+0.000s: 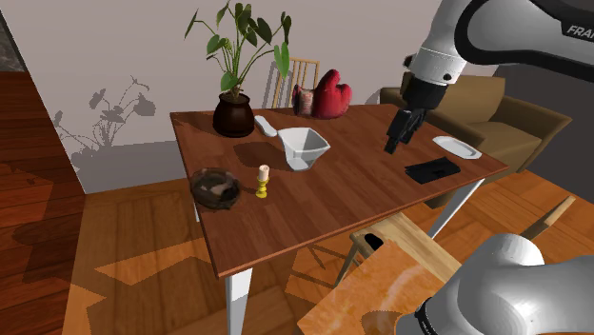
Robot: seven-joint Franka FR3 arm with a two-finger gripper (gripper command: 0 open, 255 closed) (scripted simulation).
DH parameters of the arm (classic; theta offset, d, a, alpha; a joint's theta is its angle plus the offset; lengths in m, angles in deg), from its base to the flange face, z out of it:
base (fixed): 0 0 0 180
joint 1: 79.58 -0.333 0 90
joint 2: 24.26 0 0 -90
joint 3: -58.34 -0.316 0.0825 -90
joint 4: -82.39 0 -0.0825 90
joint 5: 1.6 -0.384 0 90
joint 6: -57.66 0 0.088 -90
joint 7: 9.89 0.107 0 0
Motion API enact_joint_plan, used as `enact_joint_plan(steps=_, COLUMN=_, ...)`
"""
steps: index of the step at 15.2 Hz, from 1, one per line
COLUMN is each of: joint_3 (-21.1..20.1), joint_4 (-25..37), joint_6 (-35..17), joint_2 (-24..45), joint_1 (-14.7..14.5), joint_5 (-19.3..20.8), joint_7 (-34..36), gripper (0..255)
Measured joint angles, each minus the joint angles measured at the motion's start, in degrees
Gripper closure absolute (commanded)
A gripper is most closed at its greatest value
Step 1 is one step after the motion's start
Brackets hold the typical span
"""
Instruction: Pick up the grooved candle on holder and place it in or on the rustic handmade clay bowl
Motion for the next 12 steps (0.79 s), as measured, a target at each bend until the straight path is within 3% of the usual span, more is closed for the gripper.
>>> enact_joint_plan(steps=2, joint_3=-0.24, joint_4=-0.04, joint_6=-0.71, joint_2=0.69, joint_1=-0.10, joint_5=-0.16, joint_7=0.29, gripper=0)
enact_joint_plan(steps=12, joint_3=-4.40, joint_4=0.31, joint_6=-15.47, joint_2=15.87, joint_1=-1.76, joint_5=-2.09, joint_7=5.31, gripper=0)
